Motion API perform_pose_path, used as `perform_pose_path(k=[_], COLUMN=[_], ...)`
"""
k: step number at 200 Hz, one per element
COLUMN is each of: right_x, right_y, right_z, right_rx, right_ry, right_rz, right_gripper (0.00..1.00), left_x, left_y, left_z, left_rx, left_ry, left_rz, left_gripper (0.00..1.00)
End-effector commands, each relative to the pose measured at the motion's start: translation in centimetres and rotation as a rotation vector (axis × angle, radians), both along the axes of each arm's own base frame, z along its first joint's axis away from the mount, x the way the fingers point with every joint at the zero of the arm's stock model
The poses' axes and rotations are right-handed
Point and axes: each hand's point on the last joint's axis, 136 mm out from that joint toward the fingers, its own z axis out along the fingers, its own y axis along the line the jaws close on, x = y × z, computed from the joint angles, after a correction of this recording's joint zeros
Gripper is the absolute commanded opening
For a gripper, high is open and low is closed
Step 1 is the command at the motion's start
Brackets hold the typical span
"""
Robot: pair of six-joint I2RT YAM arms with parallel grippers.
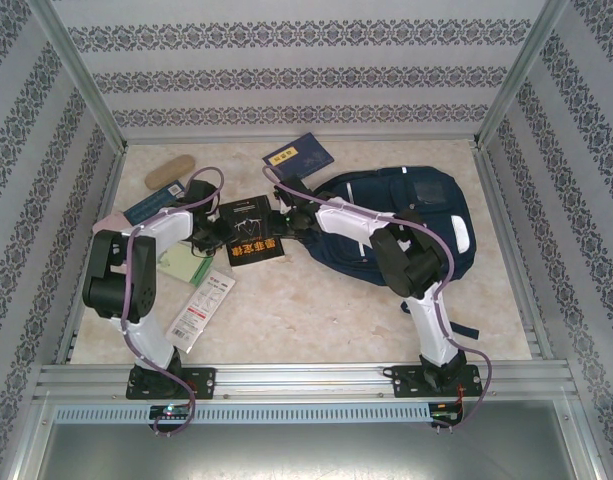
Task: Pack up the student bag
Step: Pick up the book from the center of the table.
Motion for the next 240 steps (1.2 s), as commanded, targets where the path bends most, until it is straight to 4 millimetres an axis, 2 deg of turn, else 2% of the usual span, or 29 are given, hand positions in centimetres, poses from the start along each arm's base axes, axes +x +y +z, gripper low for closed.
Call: perform_pose_path(k=[1, 34, 54, 78, 100, 127, 143, 166, 188, 195, 203, 211, 221, 240], right_x=[0.0, -1.0, -1.8, -2.8, -3.3, -3.7, -4.0, -4.5, -4.3, -4.1, -3.9, -3.7, -3.5, -3.0], right_y=[-0.1, 1.2, 3.2, 5.8, 7.4, 7.8, 7.6, 7.3, 6.7, 6.5, 6.3, 6.1, 5.8, 5.4], right_z=[-1.5, -2.8, -1.6, 1.3, 5.0, 9.4, 10.6, 9.3, 6.3, 5.6, 4.8, 4.4, 4.1, 4.3], right_rx=[-0.056, -0.028, 0.068, 0.238, 0.381, 0.534, 0.582, 0.552, 0.48, 0.464, 0.442, 0.433, 0.422, 0.411], right_ry=[0.003, 0.053, 0.077, 0.117, 0.115, 0.092, 0.102, 0.123, 0.165, 0.166, 0.17, 0.17, 0.168, 0.157], right_rz=[0.031, 0.073, 0.116, 0.173, 0.212, 0.232, 0.238, 0.244, 0.207, 0.194, 0.179, 0.169, 0.154, 0.14], right_gripper=[0.58, 0.58, 0.57, 0.55, 0.53, 0.48, 0.47, 0.47, 0.44, 0.38, 0.36, 0.35, 0.29, 0.1], left_x=[-0.7, -1.1, -1.2, -1.3, -1.4, -1.4, -1.4, -1.2, -1.2, -1.1, -1.1, -1.1, -1.1, -1.0], left_y=[-0.2, -0.5, -0.8, -1.2, -1.2, -1.2, -1.1, -1.1, -1.2, -1.2, -1.2, -1.3, -1.3, -1.4], left_z=[-1.5, -2.4, -2.7, -2.9, -3.0, -2.9, -2.7, -2.6, -2.5, -2.5, -2.4, -2.3, -2.1, -1.4], left_rx=[-0.012, -0.029, -0.043, -0.057, -0.06, -0.054, -0.047, -0.043, -0.047, -0.048, -0.049, -0.051, -0.051, -0.054], left_ry=[0.042, 0.064, 0.07, 0.075, 0.077, 0.076, 0.075, 0.07, 0.069, 0.067, 0.066, 0.064, 0.063, 0.051], left_rz=[-0.034, -0.038, -0.042, -0.045, -0.049, -0.06, -0.066, -0.077, -0.083, -0.083, -0.084, -0.086, -0.089, -0.095], left_gripper=[0.4, 0.3, 0.28, 0.27, 0.27, 0.26, 0.26, 0.26, 0.26, 0.27, 0.27, 0.27, 0.27, 0.3])
